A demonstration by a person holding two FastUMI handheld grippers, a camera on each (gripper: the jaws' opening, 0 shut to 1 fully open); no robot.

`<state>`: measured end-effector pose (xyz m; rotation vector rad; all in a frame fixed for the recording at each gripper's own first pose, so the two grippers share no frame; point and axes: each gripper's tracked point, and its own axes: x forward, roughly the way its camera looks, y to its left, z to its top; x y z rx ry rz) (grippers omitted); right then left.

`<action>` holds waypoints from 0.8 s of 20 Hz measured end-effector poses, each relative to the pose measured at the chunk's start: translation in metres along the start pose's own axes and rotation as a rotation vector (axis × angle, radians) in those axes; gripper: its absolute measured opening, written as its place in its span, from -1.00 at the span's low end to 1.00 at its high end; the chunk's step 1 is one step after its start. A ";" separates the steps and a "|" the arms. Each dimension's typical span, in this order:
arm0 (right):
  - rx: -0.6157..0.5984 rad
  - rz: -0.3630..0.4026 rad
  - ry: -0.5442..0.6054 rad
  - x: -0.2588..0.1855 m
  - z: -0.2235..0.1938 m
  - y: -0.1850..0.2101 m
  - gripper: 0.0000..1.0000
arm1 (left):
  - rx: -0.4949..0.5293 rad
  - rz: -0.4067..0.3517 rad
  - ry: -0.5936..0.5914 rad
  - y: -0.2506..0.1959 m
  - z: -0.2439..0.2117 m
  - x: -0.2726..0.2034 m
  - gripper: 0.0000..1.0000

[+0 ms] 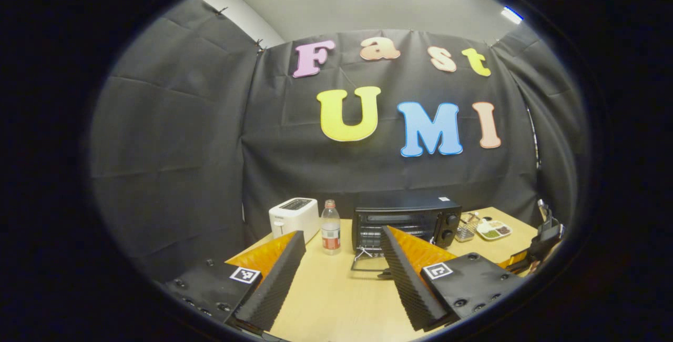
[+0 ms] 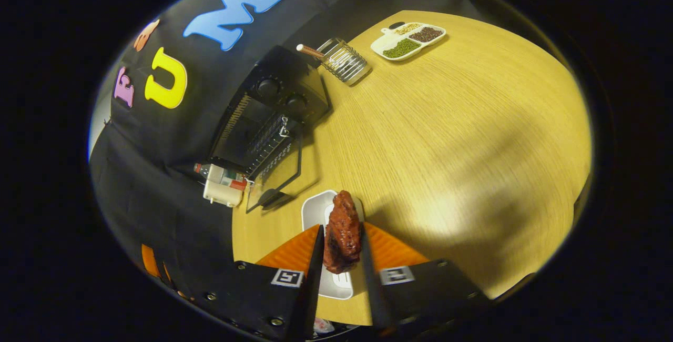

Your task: Open the electric oven with the left hand, put the food in, and close the electric oven.

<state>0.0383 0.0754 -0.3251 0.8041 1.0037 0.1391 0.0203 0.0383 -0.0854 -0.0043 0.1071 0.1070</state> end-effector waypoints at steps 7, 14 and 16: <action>-0.049 0.053 -0.016 -0.011 0.005 0.015 -0.76 | 0.005 0.011 0.004 -0.001 -0.001 -0.009 1.00; -0.104 0.131 -0.078 -0.030 0.029 0.067 -0.77 | 0.010 0.001 -0.003 -0.007 0.001 -0.010 1.00; -0.100 0.165 -0.103 -0.027 0.041 0.090 -0.77 | 0.008 -0.011 -0.011 -0.005 0.003 -0.004 1.00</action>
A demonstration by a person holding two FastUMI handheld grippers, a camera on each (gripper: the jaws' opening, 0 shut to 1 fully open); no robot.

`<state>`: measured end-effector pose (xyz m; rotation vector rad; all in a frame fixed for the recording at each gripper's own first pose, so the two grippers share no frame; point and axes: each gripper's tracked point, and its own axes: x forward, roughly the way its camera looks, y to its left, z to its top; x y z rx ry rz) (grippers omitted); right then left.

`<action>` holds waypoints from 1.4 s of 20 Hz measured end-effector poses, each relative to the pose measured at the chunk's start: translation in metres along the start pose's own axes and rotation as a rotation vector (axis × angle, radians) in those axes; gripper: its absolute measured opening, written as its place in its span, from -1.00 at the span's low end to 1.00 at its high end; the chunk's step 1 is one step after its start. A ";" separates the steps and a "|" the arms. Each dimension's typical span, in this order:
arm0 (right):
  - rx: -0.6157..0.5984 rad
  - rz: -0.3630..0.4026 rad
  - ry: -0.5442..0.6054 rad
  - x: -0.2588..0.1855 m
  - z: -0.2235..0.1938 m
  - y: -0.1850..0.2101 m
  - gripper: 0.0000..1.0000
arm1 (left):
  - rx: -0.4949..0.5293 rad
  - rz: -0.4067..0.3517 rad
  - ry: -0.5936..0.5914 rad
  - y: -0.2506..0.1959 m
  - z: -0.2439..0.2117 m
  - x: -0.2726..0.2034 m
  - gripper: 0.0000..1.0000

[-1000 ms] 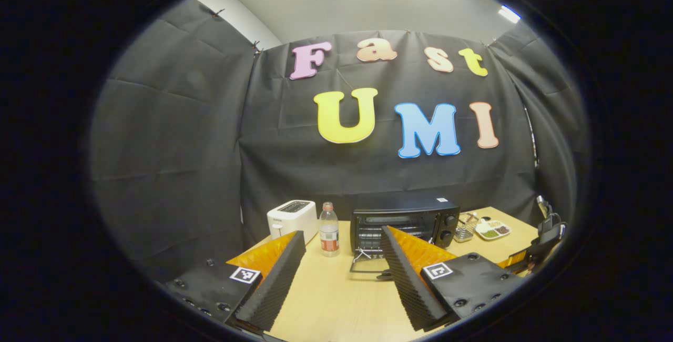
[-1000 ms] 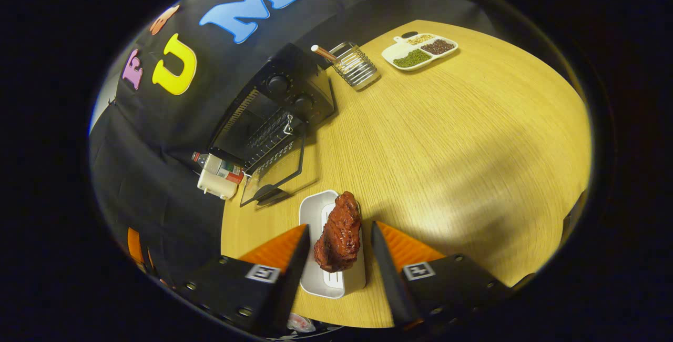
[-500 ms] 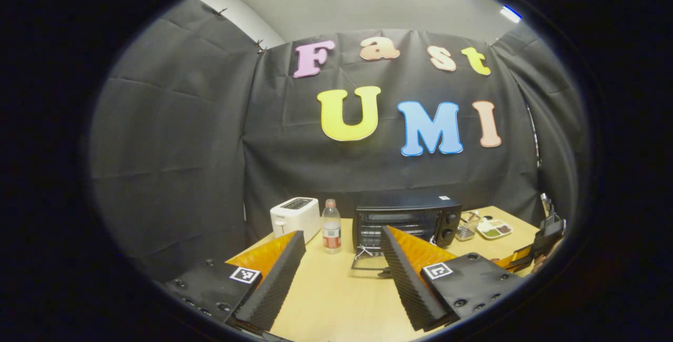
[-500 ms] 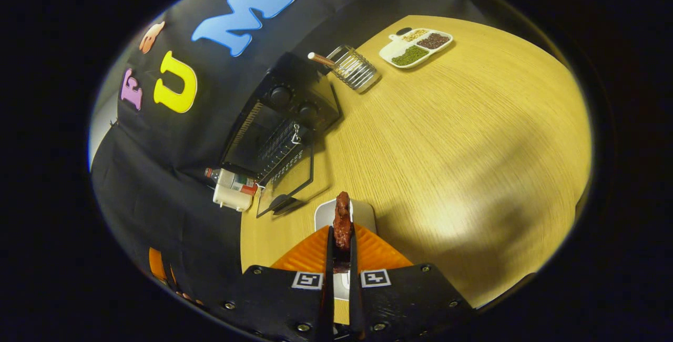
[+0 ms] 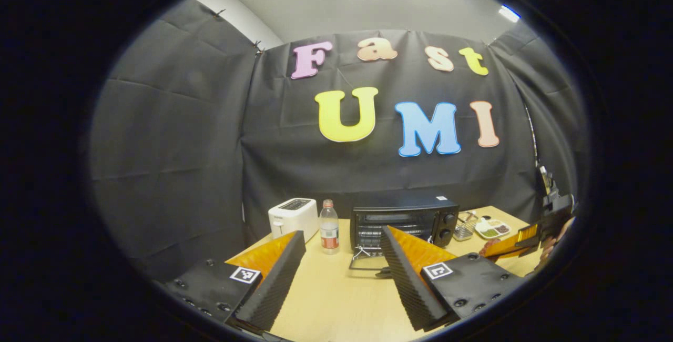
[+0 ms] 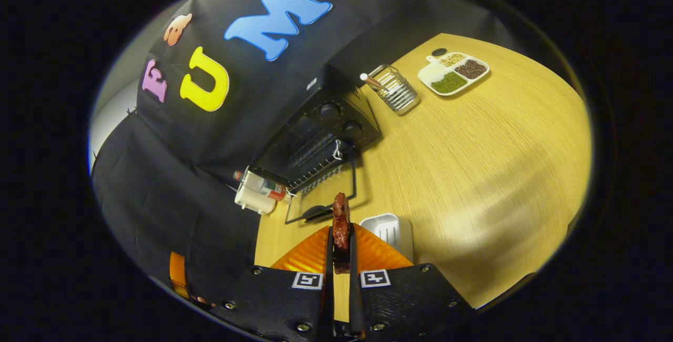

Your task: Open the electric oven with the left hand, put the food in, and close the electric oven.

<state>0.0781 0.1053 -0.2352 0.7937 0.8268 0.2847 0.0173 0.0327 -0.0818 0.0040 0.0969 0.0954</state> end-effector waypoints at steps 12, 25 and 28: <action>0.033 0.068 -0.052 0.100 0.040 0.073 -0.76 | -0.026 0.051 0.017 0.064 -0.009 0.058 1.00; 0.067 0.095 -0.161 0.220 0.063 0.099 -0.77 | -0.009 0.080 0.061 0.128 -0.029 0.146 0.93; 0.106 0.107 -0.203 0.240 0.070 0.100 -0.77 | 0.014 0.081 0.062 0.136 -0.026 0.157 0.94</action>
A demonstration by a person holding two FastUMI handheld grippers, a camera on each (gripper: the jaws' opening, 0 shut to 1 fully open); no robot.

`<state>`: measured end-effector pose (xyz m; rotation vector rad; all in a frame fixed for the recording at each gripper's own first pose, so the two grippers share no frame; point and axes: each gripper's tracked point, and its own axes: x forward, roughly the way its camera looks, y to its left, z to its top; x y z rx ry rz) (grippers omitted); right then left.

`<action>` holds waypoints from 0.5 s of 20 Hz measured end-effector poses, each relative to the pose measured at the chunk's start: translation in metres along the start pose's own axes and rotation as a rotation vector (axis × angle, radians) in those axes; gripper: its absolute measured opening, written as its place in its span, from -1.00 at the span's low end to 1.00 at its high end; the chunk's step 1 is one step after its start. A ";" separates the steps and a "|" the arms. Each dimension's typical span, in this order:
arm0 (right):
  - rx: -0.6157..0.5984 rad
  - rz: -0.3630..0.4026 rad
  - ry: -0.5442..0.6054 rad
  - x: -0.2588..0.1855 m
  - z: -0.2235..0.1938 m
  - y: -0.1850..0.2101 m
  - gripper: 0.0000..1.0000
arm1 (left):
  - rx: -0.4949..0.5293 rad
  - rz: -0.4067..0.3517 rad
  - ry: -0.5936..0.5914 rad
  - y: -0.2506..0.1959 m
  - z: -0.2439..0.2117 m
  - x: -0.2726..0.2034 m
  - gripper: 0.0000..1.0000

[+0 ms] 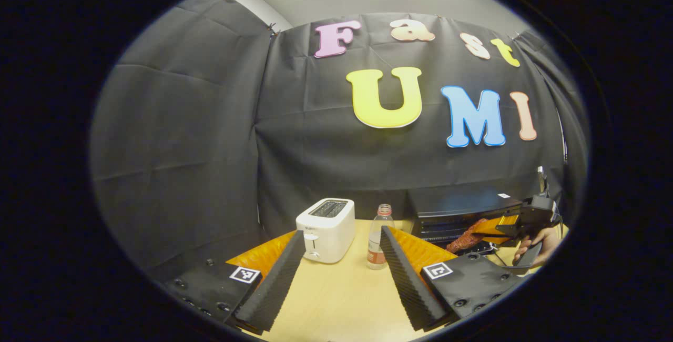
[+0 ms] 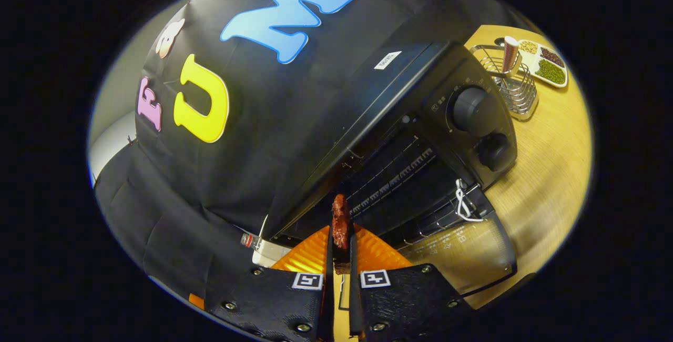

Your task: Open the electric oven with the left hand, put the food in, and close the electric oven.

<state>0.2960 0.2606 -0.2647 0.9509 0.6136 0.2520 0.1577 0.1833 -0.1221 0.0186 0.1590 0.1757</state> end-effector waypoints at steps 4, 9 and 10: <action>0.023 0.002 -0.052 0.020 0.004 -0.005 -0.77 | 0.042 -0.001 0.006 0.007 0.001 0.011 1.00; 0.006 -0.023 -0.082 0.030 0.009 -0.016 -0.77 | 0.058 0.008 0.009 0.011 0.000 0.014 0.93; -0.001 -0.030 -0.089 0.031 0.010 -0.017 -0.77 | 0.053 0.009 0.012 0.011 -0.002 0.014 0.93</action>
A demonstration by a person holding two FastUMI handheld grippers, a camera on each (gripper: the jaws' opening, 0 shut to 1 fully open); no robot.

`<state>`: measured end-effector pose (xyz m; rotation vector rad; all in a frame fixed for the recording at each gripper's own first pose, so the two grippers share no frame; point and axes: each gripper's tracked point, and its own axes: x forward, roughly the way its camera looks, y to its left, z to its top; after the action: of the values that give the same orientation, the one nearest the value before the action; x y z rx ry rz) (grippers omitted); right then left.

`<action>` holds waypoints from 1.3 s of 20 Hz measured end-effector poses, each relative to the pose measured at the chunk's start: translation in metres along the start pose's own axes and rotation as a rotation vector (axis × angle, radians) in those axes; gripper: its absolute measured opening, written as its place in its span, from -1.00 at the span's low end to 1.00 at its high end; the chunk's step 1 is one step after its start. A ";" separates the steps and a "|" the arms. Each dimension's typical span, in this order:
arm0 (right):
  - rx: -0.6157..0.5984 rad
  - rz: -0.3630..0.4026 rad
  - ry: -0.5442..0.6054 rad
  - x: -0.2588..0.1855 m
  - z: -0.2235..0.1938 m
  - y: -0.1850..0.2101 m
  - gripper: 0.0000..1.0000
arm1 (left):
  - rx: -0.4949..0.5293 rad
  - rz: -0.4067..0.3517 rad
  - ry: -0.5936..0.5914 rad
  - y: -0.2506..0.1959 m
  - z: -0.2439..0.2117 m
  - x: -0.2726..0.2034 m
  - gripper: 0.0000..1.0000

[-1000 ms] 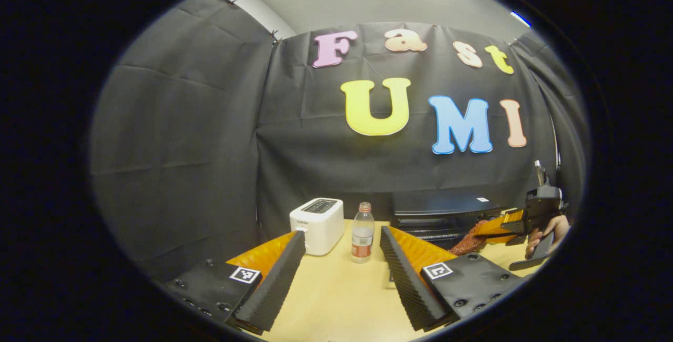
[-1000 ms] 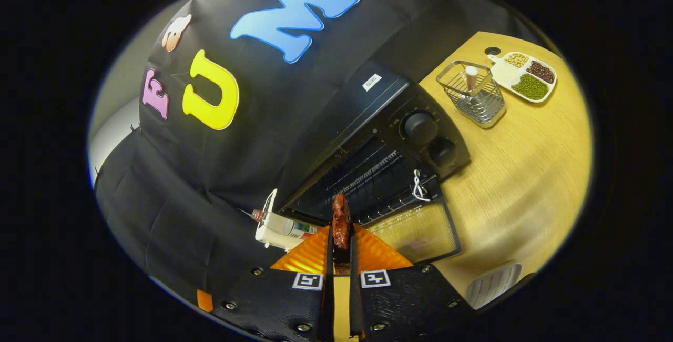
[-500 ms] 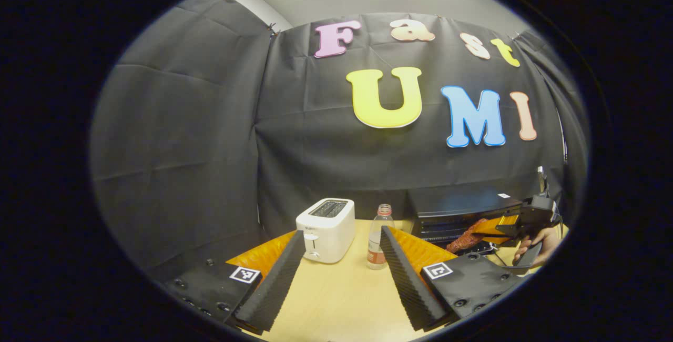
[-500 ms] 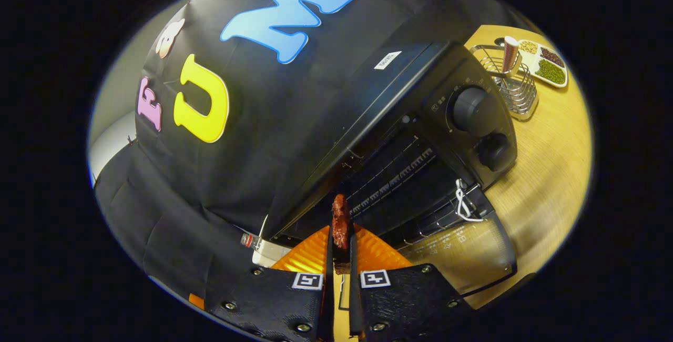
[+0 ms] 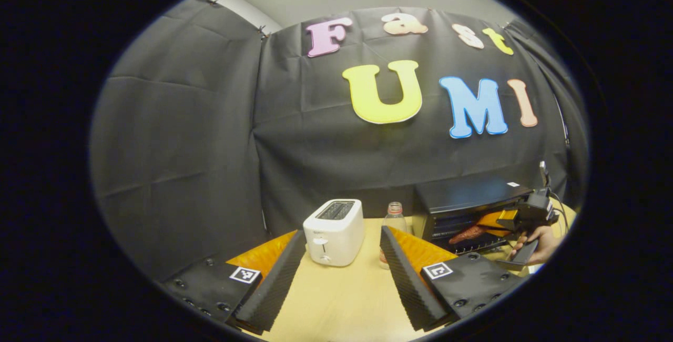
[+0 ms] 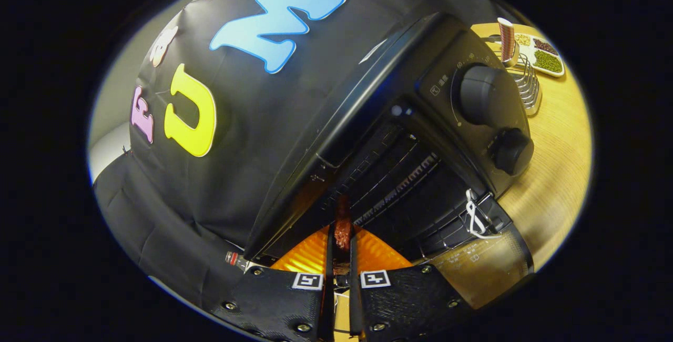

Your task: Open the electric oven with the left hand, put the food in, and close the electric oven.

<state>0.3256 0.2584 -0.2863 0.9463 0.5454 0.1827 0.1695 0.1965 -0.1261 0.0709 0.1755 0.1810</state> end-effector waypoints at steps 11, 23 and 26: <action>-0.416 -0.194 -0.052 -0.018 0.018 -0.031 0.74 | -0.010 0.024 0.026 -0.007 -0.013 -0.013 0.80; -0.728 -0.126 -0.082 -0.141 0.048 -0.014 0.96 | -0.018 -0.136 0.080 -0.118 -0.038 -0.029 0.94; -0.765 -0.122 -0.106 -0.177 0.060 -0.015 0.96 | -0.028 -0.188 0.119 -0.151 -0.050 -0.034 0.94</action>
<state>0.2054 0.1389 -0.2067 0.1767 0.3830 0.2077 0.1538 0.0445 -0.1829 0.0157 0.2971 -0.0003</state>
